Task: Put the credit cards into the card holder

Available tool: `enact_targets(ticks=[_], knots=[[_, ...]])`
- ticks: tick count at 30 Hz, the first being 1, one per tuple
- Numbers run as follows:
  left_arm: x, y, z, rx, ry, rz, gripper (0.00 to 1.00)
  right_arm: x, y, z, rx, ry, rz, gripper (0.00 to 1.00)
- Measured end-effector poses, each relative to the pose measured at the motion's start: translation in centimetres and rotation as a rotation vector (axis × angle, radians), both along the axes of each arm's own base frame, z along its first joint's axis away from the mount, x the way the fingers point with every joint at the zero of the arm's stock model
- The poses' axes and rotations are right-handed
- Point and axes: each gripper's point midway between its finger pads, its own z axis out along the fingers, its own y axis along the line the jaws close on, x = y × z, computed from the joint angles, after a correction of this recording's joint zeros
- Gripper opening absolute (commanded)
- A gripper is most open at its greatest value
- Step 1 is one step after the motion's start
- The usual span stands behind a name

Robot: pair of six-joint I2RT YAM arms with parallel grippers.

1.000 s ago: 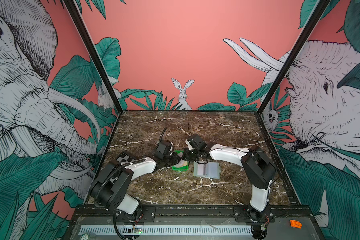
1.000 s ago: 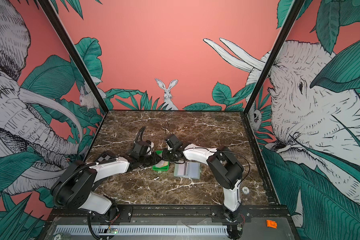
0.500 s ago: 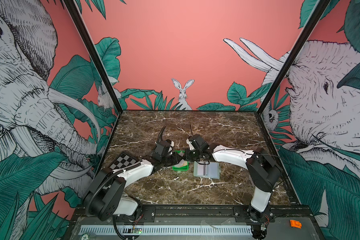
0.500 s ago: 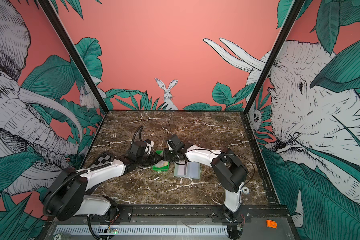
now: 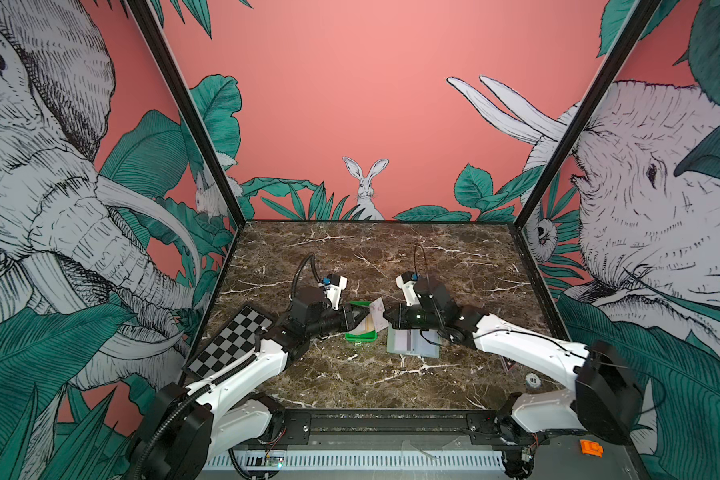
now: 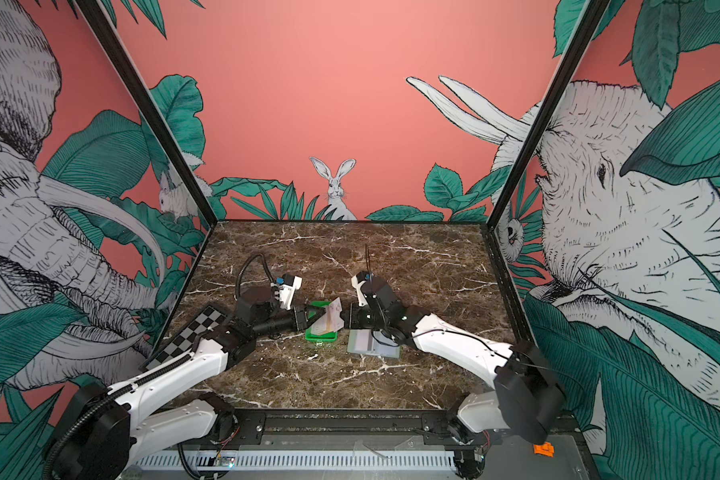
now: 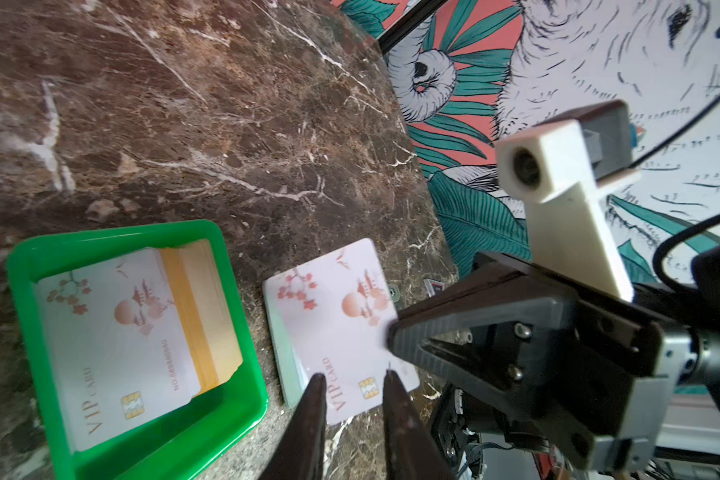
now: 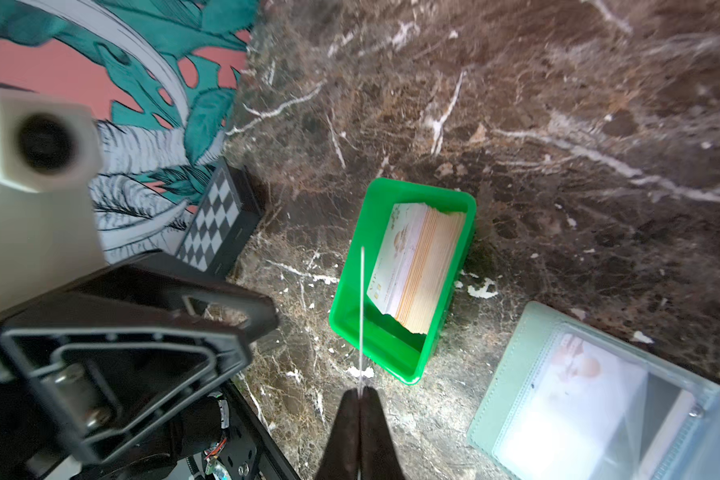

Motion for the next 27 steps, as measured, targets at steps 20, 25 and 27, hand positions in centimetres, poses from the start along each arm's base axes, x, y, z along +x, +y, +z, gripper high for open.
enact_targets(ticks=[20,25,27], knots=[[-3.8,-4.9,5.2,-0.304,-0.047,-0.230,0.32,-4.2,-5.7,6.2,0.238,-0.180,-0.072,0.00],[-4.2,-5.1,6.0,-0.342,-0.045,-0.267,0.32,-4.8,-5.7,7.9,0.314,-0.178,-0.064,0.00],[-4.3,-5.3,6.0,-0.353,-0.038,-0.278,0.32,-5.0,-5.5,8.4,0.339,-0.174,-0.055,0.00]])
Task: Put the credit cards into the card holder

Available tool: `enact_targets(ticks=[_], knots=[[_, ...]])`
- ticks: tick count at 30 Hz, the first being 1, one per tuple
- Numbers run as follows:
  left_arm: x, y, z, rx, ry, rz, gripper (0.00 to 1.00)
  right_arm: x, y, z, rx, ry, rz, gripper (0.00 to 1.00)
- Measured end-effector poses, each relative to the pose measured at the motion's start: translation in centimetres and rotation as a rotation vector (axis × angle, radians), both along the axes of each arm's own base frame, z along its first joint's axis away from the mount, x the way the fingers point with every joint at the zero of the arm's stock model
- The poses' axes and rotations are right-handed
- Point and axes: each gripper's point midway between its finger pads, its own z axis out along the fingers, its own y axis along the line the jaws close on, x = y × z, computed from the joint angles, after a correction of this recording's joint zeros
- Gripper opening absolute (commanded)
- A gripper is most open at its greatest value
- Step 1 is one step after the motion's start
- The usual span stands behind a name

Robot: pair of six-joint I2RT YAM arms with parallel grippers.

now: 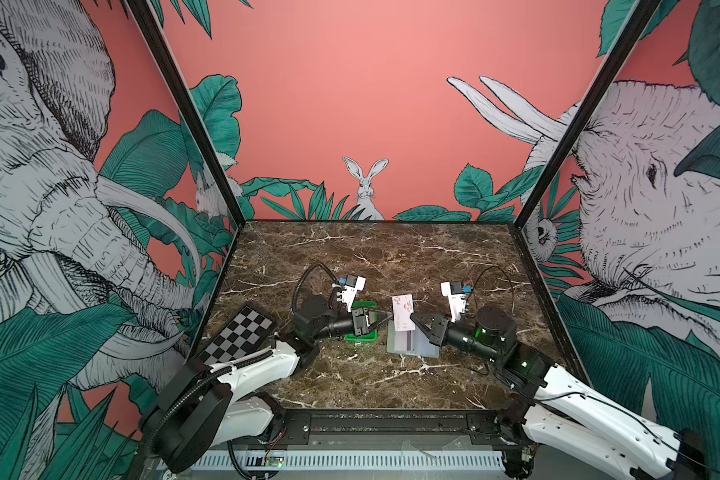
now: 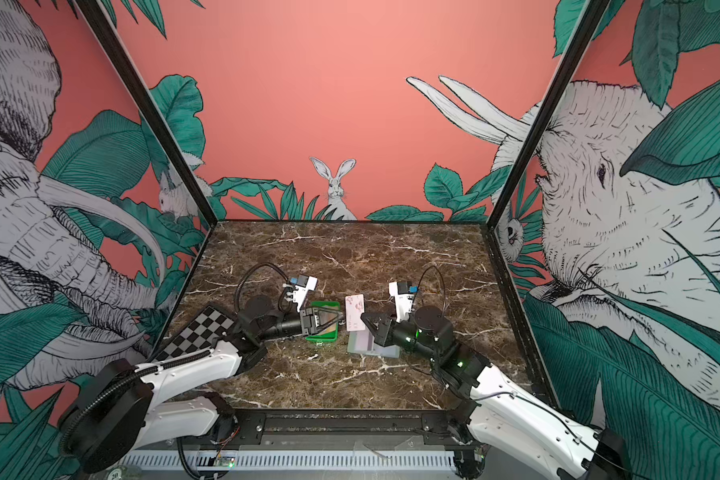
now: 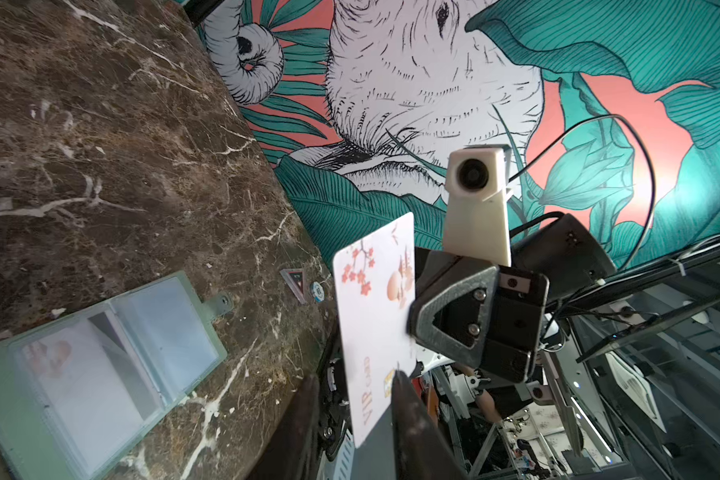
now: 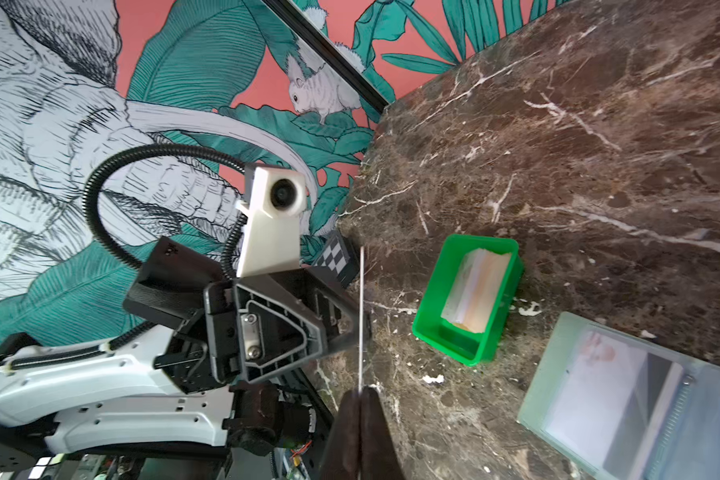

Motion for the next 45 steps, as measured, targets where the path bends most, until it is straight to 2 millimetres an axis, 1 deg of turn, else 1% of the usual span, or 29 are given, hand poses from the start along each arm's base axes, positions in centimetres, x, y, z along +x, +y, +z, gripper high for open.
enact_targets(ticks=[3,6,12,14,17,19,22,25,27,31,33,35,38,41,45], knots=[[0.0,-0.2,0.1,-0.019,0.012,-0.014,0.30,-0.1,0.4,0.3,0.022,0.010,0.019,0.00],[0.0,-0.5,0.3,-0.040,0.026,-0.031,0.27,-0.1,0.8,0.1,0.029,0.021,0.033,0.00],[-0.1,-0.6,0.8,-0.068,0.032,-0.043,0.16,0.1,0.9,-0.5,0.022,0.029,0.031,0.00],[-0.1,-0.6,0.8,-0.069,0.035,-0.044,0.11,0.2,0.8,-0.8,0.018,0.033,0.022,0.01],[0.0,-0.6,0.7,-0.067,0.038,-0.043,0.05,0.4,0.5,-1.2,0.006,0.039,0.008,0.10],[0.0,-0.6,0.9,-0.070,0.031,-0.042,0.04,0.5,0.2,-1.9,-0.018,0.049,-0.006,0.16],[0.0,-0.7,0.7,-0.059,0.034,-0.040,0.03,0.6,-0.4,-2.8,-0.067,0.060,-0.031,0.22],[0.2,-0.8,0.1,-0.031,0.040,-0.037,0.02,0.7,-1.4,-3.8,-0.134,0.070,-0.066,0.24],[0.3,-1.0,0.0,-0.015,0.039,-0.039,0.02,0.8,-2.3,-4.7,-0.185,0.077,-0.096,0.27],[0.6,-1.5,0.5,-0.004,0.032,-0.059,0.02,1.1,-4.5,-6.5,-0.302,0.081,-0.174,0.29],[0.8,-1.9,0.4,0.004,0.043,-0.073,0.02,1.3,-5.5,-7.2,-0.356,0.077,-0.210,0.31],[0.8,-2.1,-0.2,0.016,0.063,-0.086,0.02,1.6,-6.3,-7.7,-0.407,0.066,-0.240,0.32],[0.8,-2.4,-1.6,0.044,0.104,-0.101,0.02,1.9,-7.1,-8.0,-0.456,0.046,-0.273,0.32],[0.8,-2.5,-2.9,0.079,0.145,-0.114,0.02,2.3,-7.6,-7.9,-0.469,0.028,-0.303,0.32],[1.2,-2.8,-3.6,0.111,0.159,-0.111,0.02,2.4,-8.0,-7.5,-0.473,-0.001,-0.312,0.31]])
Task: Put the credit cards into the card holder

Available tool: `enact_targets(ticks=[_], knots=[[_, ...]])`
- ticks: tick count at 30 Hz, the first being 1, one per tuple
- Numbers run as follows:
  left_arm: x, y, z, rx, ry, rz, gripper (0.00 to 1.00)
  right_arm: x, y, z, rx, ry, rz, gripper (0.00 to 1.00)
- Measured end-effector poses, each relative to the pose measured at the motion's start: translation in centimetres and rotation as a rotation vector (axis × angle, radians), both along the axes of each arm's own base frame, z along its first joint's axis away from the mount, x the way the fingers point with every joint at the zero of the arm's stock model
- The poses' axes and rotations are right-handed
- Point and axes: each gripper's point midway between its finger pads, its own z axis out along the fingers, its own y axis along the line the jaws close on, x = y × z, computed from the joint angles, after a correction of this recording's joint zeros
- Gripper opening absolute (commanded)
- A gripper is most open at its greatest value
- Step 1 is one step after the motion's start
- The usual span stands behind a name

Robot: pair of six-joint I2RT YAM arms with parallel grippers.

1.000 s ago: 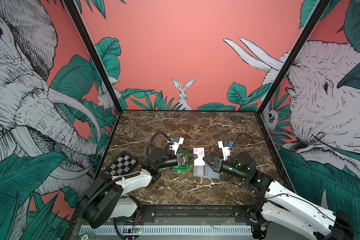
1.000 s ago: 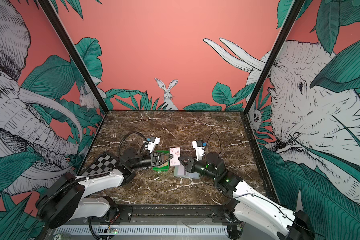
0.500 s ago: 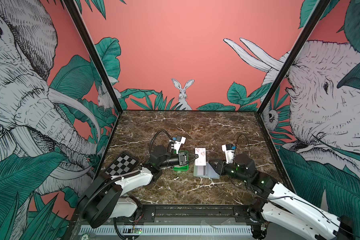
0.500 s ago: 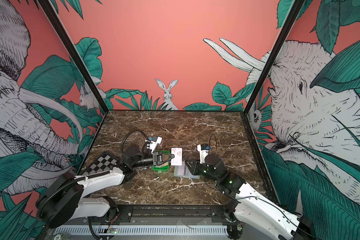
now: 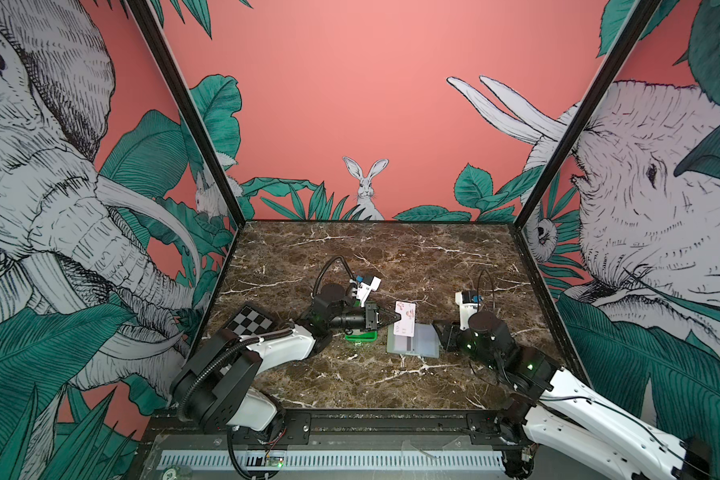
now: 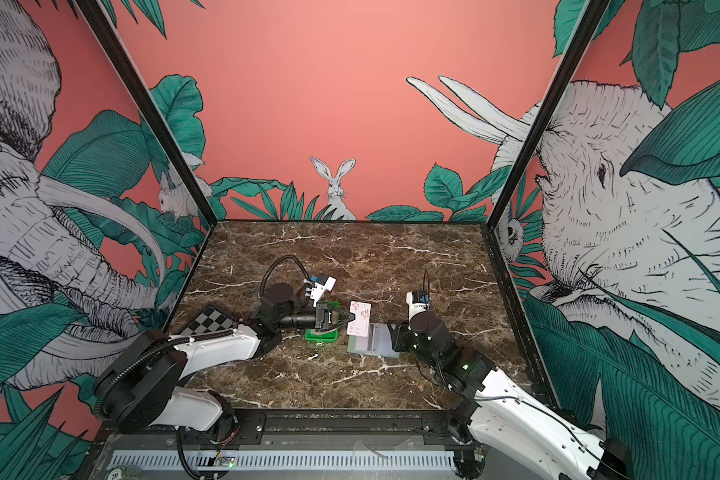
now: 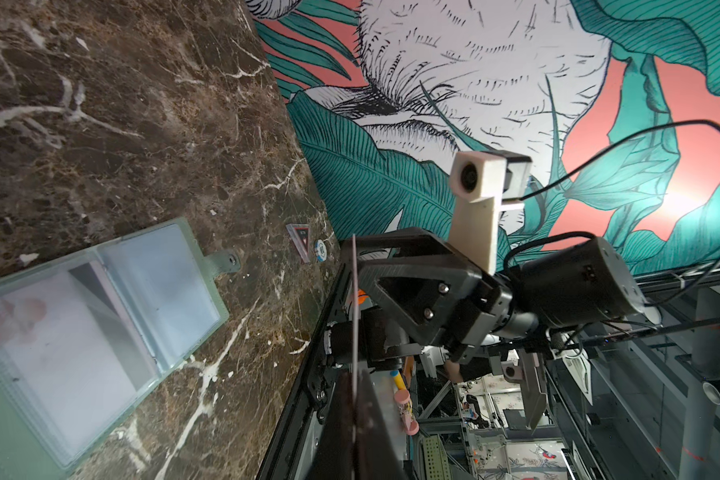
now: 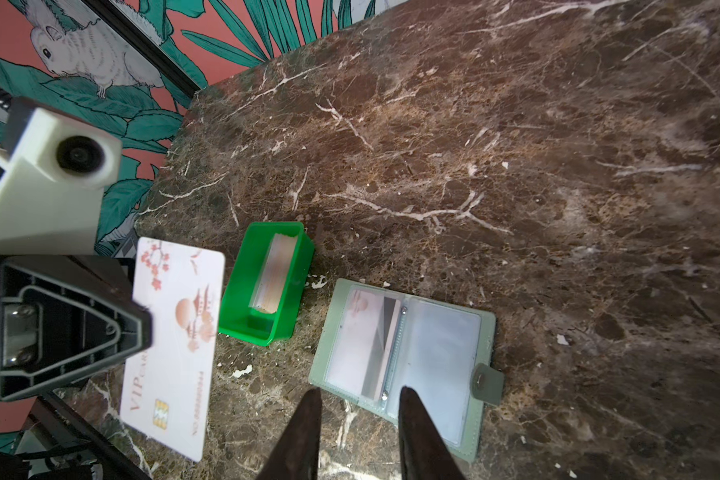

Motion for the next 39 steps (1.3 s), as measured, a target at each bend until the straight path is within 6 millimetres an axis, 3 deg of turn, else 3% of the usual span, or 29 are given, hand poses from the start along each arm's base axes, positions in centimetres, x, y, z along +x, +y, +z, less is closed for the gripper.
enact_targets(ticks=[8,15,21,30,39], knots=[[2.2,-0.9,-3.1,0.070,0.052,0.062,0.02,-0.7,0.1,-1.2,-0.029,0.039,0.041,0.33],[3.2,-1.1,-5.2,0.161,0.060,0.112,0.02,-2.0,-1.0,-5.3,-0.071,0.144,0.032,0.31],[3.2,-2.5,-4.5,0.202,-0.048,0.088,0.03,-2.7,-2.4,-8.7,-0.076,0.265,-0.045,0.28],[2.3,-2.7,-8.0,0.339,-0.088,0.083,0.03,-3.0,-3.5,-11.4,-0.033,0.405,-0.133,0.20],[1.9,-3.4,-9.9,0.389,-0.079,0.097,0.03,-3.1,-2.9,-13.3,-0.041,0.503,-0.109,0.17]])
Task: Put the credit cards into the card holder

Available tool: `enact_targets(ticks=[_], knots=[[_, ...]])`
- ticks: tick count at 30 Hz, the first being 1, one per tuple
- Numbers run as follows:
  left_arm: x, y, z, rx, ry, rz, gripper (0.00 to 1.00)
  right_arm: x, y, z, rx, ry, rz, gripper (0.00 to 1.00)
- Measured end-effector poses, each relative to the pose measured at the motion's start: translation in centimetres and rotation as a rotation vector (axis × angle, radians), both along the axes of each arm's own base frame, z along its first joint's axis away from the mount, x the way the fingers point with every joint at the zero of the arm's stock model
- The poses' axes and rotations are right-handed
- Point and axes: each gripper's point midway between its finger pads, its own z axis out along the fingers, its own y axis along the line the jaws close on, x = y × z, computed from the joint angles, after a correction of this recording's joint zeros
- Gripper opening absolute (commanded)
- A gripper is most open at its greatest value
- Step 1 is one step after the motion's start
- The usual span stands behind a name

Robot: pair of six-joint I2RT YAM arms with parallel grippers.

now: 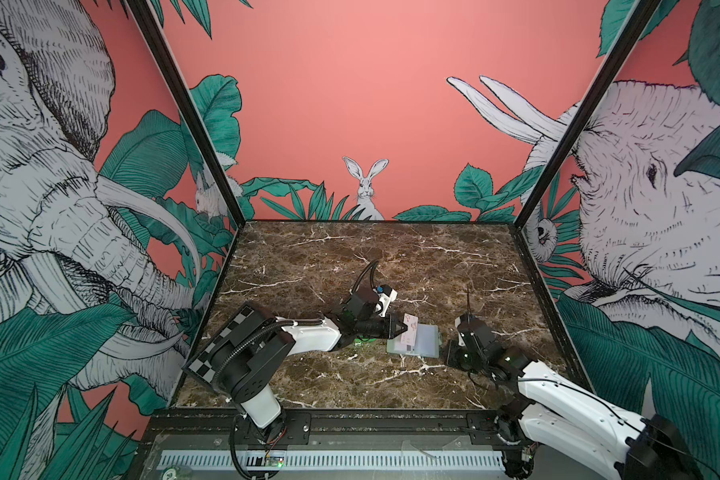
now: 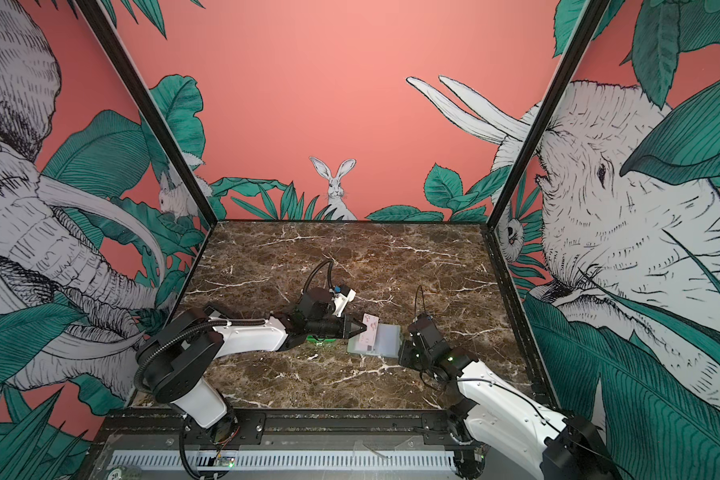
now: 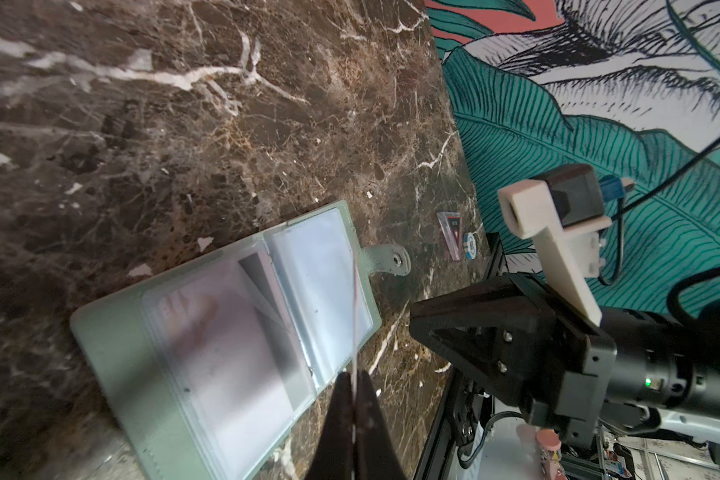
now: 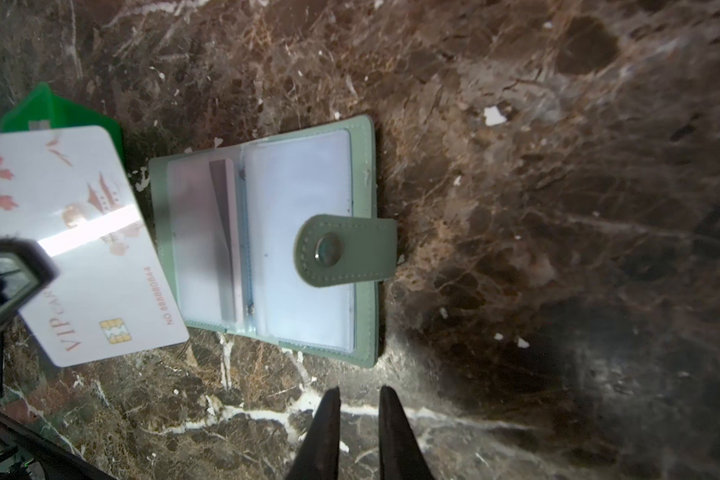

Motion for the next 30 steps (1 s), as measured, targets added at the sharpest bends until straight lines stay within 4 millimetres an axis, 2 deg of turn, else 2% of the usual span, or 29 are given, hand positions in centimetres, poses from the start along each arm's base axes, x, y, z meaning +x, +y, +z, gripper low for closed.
enact_targets(ticks=[8,15,24,30], knots=[[0.5,-0.3,-0.2,-0.019,0.033,0.039,0.03,0.7,0.5,-1.2,-0.011,0.030,0.019,0.15],[0.5,-0.6,-1.7,-0.011,0.110,0.060,0.03,1.4,0.5,-1.3,-0.019,0.017,0.023,0.13],[0.8,-1.2,-0.8,-0.025,0.134,0.062,0.02,1.3,0.2,-1.9,-0.042,0.031,0.036,0.12],[0.6,-1.1,-2.1,-0.001,0.181,0.071,0.02,1.3,0.2,-2.0,-0.047,0.031,0.041,0.10]])
